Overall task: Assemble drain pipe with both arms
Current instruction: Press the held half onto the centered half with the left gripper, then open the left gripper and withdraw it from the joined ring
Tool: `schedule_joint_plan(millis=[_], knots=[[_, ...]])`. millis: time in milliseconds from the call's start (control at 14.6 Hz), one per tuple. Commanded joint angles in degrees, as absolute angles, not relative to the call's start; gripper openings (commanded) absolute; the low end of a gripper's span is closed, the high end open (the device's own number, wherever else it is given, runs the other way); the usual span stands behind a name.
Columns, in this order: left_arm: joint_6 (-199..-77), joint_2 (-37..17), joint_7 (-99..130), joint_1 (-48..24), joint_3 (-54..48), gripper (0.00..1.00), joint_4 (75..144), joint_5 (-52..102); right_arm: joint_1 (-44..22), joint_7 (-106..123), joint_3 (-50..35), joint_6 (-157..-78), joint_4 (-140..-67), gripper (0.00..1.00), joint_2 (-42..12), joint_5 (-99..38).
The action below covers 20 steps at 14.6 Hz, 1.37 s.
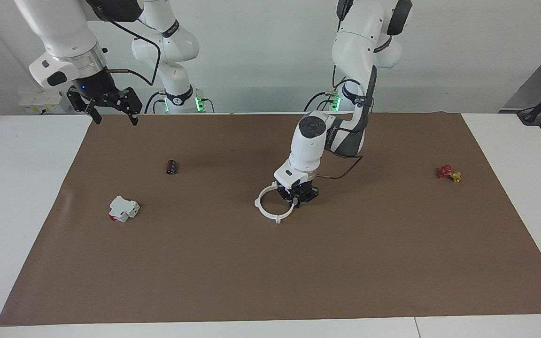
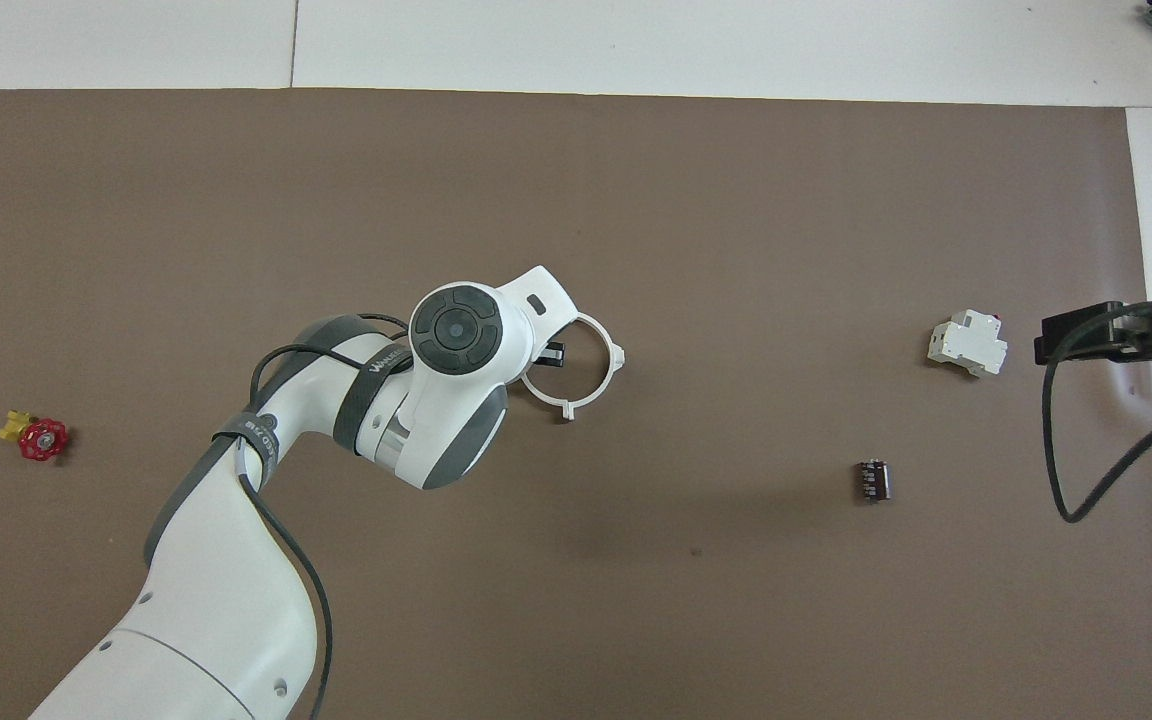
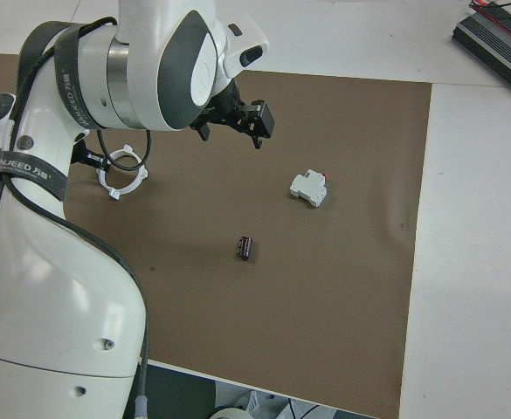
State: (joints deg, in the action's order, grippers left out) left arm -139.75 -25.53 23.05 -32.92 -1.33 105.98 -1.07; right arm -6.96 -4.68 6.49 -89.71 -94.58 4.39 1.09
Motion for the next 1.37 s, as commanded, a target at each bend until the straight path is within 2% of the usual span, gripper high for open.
schedule_joint_plan(millis=[0,137,205,273,410,547,820,888,1025,1299], knots=[[-141.2,-23.8,24.0,-33.9,-0.4,0.00,108.4,-2.3,-6.6,-3.7,6.4,-88.6,-94.7,1.00,5.0,-0.1],[-141.2,-23.8,24.0,-33.8,-0.4,0.00,108.4,-2.3,-6.6,-3.8,6.4,-88.6,-94.6,1.00,5.0,-0.1],[-141.3,-23.8,24.4,-33.8,-0.5,0.07,108.4,-2.3,-6.6,-3.8,6.4,-88.6,-94.7,1.00,5.0,-0.1],[-141.3,-23.8,24.4,-33.8,-0.5,0.20,108.3,-2.3,-6.6,-3.8,6.4,-88.6,-94.6,1.00,5.0,-0.1],[-141.3,-23.8,24.4,-33.8,-0.5,0.25,108.3,-2.3,-6.6,-3.8,6.4,-88.6,-94.7,1.00,5.0,-0.1],[-141.3,-23.8,24.5,-33.8,-0.5,0.44,108.3,-2.3,-6.6,-3.8,6.4,-88.6,-94.7,1.00,5.0,-0.1],[-141.3,-23.8,24.5,-33.8,-0.5,0.58,108.3,-2.3,-6.6,-3.8,6.4,-88.6,-94.6,1.00,5.0,-0.1],[-141.3,-23.8,24.5,-33.8,-0.5,0.65,108.3,-2.3,-6.6,-3.8,6.4,-88.6,-94.7,1.00,5.0,-0.1],[-141.2,-23.8,24.5,-33.8,-0.5,0.99,108.0,-2.3,-6.6,-3.8,6.4,-88.6,-94.7,1.00,5.0,-0.1],[-140.2,-23.4,24.4,-33.4,-0.4,1.00,107.0,-2.3,-6.6,-3.8,6.4,-88.6,-94.6,1.00,5.0,-0.1]])
